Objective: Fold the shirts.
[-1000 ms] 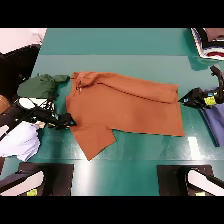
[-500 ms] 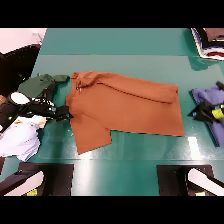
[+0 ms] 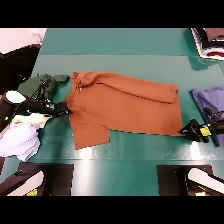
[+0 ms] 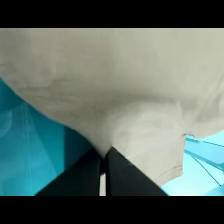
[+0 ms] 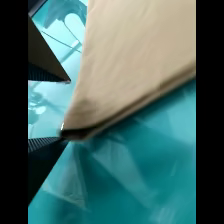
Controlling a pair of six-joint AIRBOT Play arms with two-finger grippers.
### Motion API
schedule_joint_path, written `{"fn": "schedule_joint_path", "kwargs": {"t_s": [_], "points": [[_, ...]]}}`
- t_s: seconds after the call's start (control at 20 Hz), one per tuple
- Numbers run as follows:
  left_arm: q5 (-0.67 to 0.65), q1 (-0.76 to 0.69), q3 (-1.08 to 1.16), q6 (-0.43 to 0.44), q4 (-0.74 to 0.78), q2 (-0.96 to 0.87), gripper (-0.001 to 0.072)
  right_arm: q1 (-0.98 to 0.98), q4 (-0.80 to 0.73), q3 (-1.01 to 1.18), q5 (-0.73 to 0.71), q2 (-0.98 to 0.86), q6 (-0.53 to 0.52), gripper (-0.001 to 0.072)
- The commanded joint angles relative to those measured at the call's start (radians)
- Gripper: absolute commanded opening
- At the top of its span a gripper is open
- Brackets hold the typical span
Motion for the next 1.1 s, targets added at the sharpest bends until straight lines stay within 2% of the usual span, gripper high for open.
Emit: {"fn": "schedule_joint_path", "kwargs": {"t_s": [0.0, 0.15, 0.3, 0.4, 0.55, 0.7, 0.85, 1.05], "points": [[0.005, 0.000, 0.002, -0.001, -0.003, 0.001, 0.0026, 0.065, 0.052, -0.016, -0.136, -0.019, -0.009, 0.0325], [0.004, 0.001, 0.003, -0.008, -0.002, 0.005, 0.0025, 0.126, 0.054, -0.013, -0.129, -0.016, -0.017, 0.0015], [-0.007, 0.001, 0.050, -0.062, 0.038, 0.113, 0.0024, 0.185, 0.054, 0.060, -0.077, 0.067, -0.017, 0.0015], [-0.052, 0.001, 0.161, -0.082, 0.078, 0.216, 0.0025, 0.210, 0.064, 0.189, -0.052, 0.160, -0.016, 0.0015], [-0.082, 0.001, 0.431, -0.090, 0.098, 0.325, 0.0025, 0.245, 0.061, 0.470, -0.054, 0.295, -0.016, 0.0014], [-0.088, 0.001, 0.781, -0.122, 0.098, 0.349, 0.0025, 0.242, 0.057, 0.781, -0.089, 0.393, -0.016, 0.0014], [-0.063, 0.000, 1.096, -0.142, 0.101, 0.346, 0.0025, 0.175, 0.050, 1.046, -0.077, 0.455, 0.000, 0.0014], [0.005, 0.001, 1.343, -0.190, 0.142, 0.336, 0.0024, 0.045, 0.050, 1.287, -0.043, 0.475, 0.026, 0.0013]]}}
